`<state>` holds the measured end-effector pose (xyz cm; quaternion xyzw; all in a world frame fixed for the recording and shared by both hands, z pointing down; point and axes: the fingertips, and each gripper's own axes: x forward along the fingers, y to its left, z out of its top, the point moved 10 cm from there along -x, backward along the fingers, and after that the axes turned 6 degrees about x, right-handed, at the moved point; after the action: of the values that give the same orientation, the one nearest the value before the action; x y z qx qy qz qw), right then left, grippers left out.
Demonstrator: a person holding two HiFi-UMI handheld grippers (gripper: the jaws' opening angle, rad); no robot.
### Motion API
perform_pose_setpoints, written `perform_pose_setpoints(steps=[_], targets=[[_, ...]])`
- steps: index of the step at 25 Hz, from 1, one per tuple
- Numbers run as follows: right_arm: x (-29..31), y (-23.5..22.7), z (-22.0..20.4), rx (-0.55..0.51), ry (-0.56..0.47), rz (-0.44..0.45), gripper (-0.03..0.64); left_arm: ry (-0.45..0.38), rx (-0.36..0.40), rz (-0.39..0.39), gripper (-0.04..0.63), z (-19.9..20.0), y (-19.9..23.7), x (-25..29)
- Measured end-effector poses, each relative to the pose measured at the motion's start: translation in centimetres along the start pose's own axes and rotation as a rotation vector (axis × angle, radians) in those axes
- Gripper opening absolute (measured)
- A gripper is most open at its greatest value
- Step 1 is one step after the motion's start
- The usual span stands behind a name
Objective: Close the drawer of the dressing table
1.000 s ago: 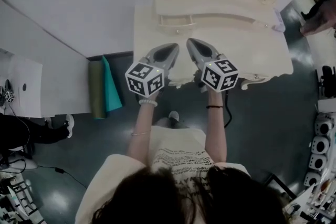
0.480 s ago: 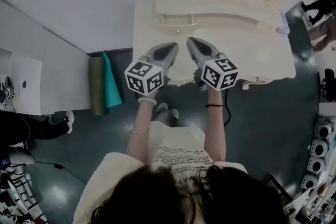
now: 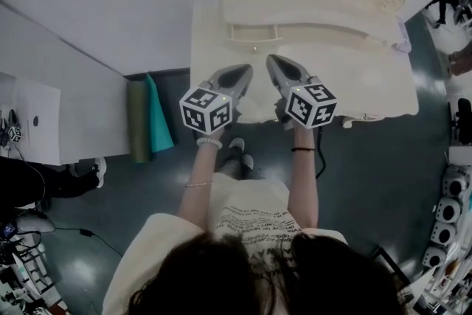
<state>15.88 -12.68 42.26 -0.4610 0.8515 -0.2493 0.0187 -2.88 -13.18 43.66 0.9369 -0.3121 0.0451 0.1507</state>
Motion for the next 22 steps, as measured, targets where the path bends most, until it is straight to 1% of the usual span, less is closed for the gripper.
perform_pose_setpoints(steps=[10, 14, 19, 22], targets=[[3.1, -1.1, -1.1, 0.031, 0.049, -0.034, 0.003, 0.041, -0.040, -0.027, -0.009, -1.0, 3.0, 1.3], [4.1, -1.8, -1.3, 0.046, 0.068, -0.057, 0.003, 0.058, -0.056, -0.040, -0.009, -1.4, 4.2, 2.0], [4.9, -2.6, -1.6, 0.062, 0.085, -0.089, 0.003, 0.078, -0.096, -0.055, -0.009, -2.4, 5.4, 2.8], [5.3, -3.0, -1.9, 0.078, 0.089, -0.110, 0.003, 0.086, -0.103, -0.069, -0.009, -2.5, 6.1, 3.2]])
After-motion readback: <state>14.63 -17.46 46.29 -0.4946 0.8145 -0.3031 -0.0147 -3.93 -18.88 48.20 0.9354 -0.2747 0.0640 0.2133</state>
